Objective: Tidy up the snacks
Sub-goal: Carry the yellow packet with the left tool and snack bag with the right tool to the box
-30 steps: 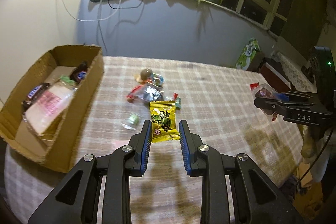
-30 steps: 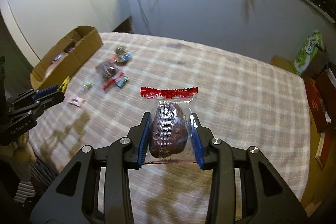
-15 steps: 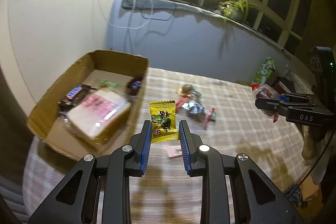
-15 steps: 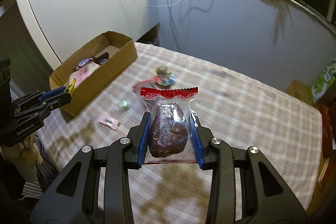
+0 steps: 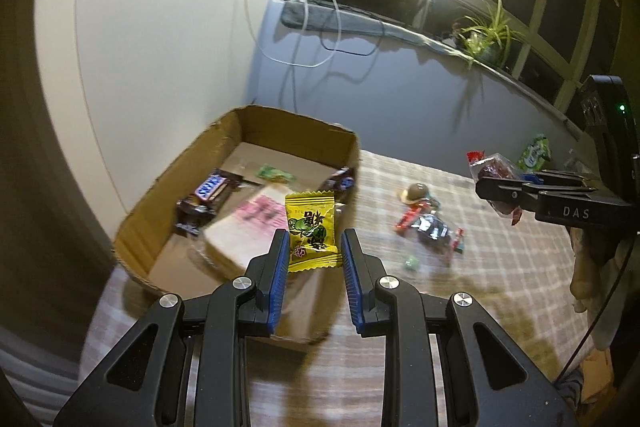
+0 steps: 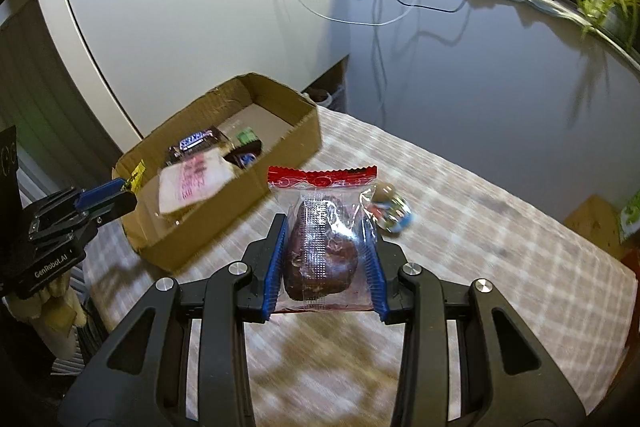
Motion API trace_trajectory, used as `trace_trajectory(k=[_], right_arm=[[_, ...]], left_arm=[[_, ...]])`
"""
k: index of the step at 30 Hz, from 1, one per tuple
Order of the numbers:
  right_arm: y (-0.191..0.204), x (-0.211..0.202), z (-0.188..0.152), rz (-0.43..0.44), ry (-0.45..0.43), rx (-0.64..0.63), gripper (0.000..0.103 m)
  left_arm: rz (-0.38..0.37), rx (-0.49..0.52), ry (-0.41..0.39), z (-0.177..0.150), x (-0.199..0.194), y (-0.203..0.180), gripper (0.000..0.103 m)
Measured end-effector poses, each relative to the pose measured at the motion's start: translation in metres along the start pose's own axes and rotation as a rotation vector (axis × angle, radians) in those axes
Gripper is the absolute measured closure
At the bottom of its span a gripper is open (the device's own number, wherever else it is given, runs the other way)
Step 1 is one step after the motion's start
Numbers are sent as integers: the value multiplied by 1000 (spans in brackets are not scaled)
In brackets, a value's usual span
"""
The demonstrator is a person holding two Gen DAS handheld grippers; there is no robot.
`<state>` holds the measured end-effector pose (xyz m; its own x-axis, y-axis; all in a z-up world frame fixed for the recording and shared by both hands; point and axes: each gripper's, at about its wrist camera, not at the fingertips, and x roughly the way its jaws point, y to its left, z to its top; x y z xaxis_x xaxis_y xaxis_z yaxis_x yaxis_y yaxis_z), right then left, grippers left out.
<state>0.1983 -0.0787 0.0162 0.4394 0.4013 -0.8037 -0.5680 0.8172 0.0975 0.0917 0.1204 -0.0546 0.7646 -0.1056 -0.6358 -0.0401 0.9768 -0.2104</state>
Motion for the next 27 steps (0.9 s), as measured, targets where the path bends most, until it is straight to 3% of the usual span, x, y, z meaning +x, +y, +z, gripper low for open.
trace_trajectory(k=[13,27], right_arm=[[38,61,46,57,25,-55,65],[60,111,74,95,54,-81,65]], left_arm=[[39,-40,10,4,14,39,78],[52,-35,18,14,27,49,78]])
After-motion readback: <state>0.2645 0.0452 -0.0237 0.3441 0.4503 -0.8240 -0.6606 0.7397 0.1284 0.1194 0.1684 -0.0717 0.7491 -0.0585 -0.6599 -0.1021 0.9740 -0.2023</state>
